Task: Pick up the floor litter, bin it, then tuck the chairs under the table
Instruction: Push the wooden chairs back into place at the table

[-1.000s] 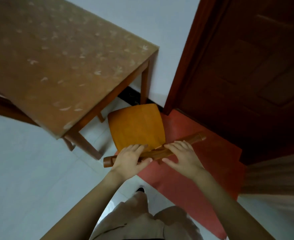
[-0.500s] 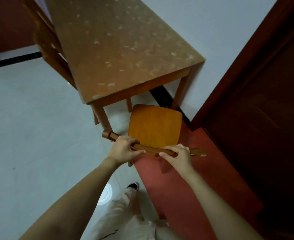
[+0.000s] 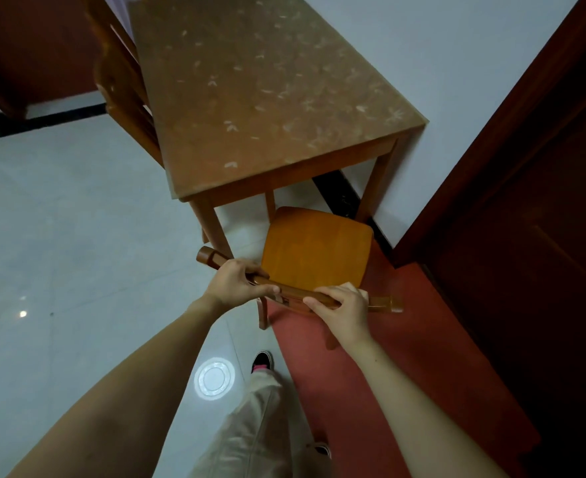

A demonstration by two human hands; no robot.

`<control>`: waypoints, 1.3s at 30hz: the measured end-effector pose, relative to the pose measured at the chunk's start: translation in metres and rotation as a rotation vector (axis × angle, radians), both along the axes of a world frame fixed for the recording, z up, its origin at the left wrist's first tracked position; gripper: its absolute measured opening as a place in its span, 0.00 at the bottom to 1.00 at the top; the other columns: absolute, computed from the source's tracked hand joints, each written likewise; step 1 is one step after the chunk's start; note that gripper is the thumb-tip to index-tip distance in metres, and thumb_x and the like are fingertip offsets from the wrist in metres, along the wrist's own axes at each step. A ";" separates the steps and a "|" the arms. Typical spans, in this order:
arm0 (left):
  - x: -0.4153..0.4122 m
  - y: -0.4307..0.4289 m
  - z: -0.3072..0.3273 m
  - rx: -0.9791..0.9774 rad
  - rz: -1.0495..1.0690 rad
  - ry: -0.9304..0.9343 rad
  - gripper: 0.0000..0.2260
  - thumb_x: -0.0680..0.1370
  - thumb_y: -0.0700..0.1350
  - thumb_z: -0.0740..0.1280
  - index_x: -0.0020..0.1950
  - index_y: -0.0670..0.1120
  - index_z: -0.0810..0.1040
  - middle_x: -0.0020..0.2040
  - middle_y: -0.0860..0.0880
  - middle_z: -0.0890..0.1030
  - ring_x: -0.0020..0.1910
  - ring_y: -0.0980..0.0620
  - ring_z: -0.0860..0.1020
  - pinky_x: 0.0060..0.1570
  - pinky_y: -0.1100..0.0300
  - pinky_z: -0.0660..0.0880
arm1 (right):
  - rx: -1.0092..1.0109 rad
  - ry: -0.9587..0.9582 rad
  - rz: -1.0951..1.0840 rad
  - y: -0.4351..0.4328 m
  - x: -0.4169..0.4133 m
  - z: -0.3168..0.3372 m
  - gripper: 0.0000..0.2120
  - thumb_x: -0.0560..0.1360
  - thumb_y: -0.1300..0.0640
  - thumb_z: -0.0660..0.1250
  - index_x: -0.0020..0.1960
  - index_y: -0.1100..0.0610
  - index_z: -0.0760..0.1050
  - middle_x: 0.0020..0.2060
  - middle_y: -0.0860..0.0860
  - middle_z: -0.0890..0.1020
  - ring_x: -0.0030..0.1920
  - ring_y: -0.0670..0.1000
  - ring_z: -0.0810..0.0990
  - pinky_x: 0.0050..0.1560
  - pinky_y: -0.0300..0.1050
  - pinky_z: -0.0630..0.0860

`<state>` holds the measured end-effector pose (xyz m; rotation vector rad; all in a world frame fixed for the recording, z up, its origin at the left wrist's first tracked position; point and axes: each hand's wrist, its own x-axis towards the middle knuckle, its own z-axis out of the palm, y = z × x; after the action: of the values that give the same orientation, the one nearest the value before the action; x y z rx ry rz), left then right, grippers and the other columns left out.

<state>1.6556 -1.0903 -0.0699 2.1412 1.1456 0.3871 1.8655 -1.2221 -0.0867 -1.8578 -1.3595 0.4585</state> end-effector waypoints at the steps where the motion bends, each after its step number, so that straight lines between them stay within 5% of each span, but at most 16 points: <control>1: 0.001 0.001 0.001 0.005 0.002 -0.008 0.15 0.65 0.65 0.73 0.38 0.55 0.80 0.34 0.57 0.76 0.35 0.58 0.74 0.32 0.68 0.66 | 0.004 0.000 0.002 0.002 0.001 0.000 0.11 0.67 0.44 0.76 0.45 0.48 0.85 0.39 0.39 0.83 0.47 0.43 0.75 0.52 0.37 0.57; 6: 0.009 0.017 0.005 0.003 0.017 -0.071 0.24 0.63 0.69 0.71 0.39 0.49 0.83 0.35 0.53 0.79 0.38 0.57 0.75 0.33 0.63 0.71 | 0.033 0.029 -0.023 0.017 0.007 0.004 0.11 0.67 0.45 0.77 0.45 0.50 0.85 0.40 0.42 0.84 0.47 0.44 0.76 0.51 0.42 0.57; 14: 0.019 0.037 -0.005 -0.014 0.084 -0.088 0.21 0.62 0.65 0.74 0.40 0.49 0.84 0.36 0.55 0.79 0.39 0.58 0.75 0.35 0.65 0.71 | 0.023 0.022 0.019 0.042 0.020 -0.002 0.10 0.67 0.45 0.77 0.43 0.49 0.85 0.39 0.41 0.84 0.45 0.44 0.75 0.51 0.45 0.59; 18: 0.042 0.054 -0.001 -0.010 0.109 -0.133 0.20 0.62 0.67 0.75 0.37 0.50 0.83 0.34 0.53 0.79 0.37 0.56 0.75 0.35 0.56 0.73 | 0.050 -0.037 0.032 0.065 0.045 0.003 0.08 0.67 0.46 0.77 0.43 0.48 0.84 0.38 0.36 0.80 0.45 0.45 0.76 0.51 0.45 0.59; 25: 0.077 0.100 0.016 0.079 0.139 -0.164 0.20 0.63 0.66 0.74 0.34 0.49 0.81 0.32 0.53 0.77 0.38 0.55 0.73 0.34 0.61 0.68 | 0.088 -0.064 0.038 0.115 0.080 0.019 0.11 0.68 0.42 0.75 0.44 0.48 0.84 0.40 0.38 0.82 0.46 0.42 0.75 0.55 0.46 0.62; 32: 0.092 0.123 0.016 0.235 0.073 -0.121 0.23 0.64 0.70 0.70 0.35 0.50 0.77 0.33 0.58 0.74 0.36 0.56 0.72 0.38 0.51 0.67 | 0.135 -0.101 0.025 0.137 0.091 0.024 0.16 0.69 0.36 0.69 0.44 0.49 0.84 0.40 0.40 0.83 0.46 0.43 0.76 0.54 0.46 0.62; 39: 0.095 0.121 0.013 0.247 0.140 -0.151 0.23 0.62 0.71 0.71 0.34 0.50 0.77 0.32 0.56 0.75 0.37 0.58 0.71 0.42 0.59 0.62 | 0.068 -0.246 -0.093 0.134 0.095 0.020 0.22 0.67 0.31 0.68 0.42 0.50 0.82 0.38 0.42 0.82 0.44 0.46 0.75 0.57 0.44 0.57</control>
<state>1.7505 -0.9691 -0.0570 2.2011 1.2158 0.7763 1.9609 -1.0881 -0.0663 -1.9591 -1.4217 0.1368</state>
